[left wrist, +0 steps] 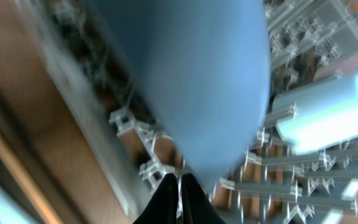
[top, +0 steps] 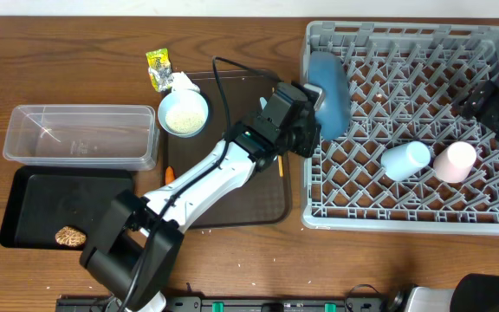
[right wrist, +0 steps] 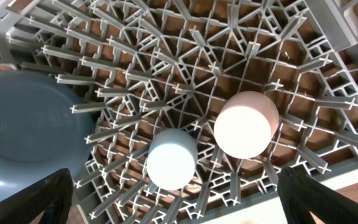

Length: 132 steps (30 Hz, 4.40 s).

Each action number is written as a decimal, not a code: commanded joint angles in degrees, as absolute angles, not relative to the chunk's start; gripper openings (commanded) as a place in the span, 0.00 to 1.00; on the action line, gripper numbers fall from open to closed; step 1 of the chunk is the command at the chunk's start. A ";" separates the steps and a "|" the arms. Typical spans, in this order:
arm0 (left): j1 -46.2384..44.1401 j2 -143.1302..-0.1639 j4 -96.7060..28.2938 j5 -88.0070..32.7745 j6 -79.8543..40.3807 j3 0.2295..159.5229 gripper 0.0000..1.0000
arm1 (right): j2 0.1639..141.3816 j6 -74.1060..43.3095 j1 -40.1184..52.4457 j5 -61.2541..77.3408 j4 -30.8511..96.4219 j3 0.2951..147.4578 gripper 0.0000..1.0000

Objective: Sort waste into correct bins and load items into the dishwasher rack
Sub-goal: 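Lower the blue plate upright into the rack's left side, then open the left gripper, release the plate, and pull back, then move the left gripper to the light blue rice bowl and grasp it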

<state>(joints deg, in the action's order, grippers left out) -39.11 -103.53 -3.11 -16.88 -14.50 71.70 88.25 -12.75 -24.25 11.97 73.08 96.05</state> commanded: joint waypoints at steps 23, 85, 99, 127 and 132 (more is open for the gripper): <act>-43.16 -102.24 -17.58 -18.28 -13.65 74.22 0.06 | 88.40 -11.97 -24.69 12.01 72.86 96.31 0.98; -35.14 -99.39 -27.99 -14.55 -13.47 79.24 0.06 | 88.40 -12.19 -24.67 12.25 73.10 96.31 0.99; -38.33 -106.54 -22.35 -10.94 -13.56 79.22 0.06 | 88.40 -12.16 -24.67 12.23 73.49 96.31 0.99; -32.80 -105.51 -14.28 -3.01 -5.56 79.94 0.38 | 88.40 -12.16 -24.67 12.23 74.83 96.31 0.99; -32.27 -102.74 -19.73 2.61 -5.58 80.14 0.47 | 88.40 -12.16 -24.69 12.23 74.56 96.31 0.99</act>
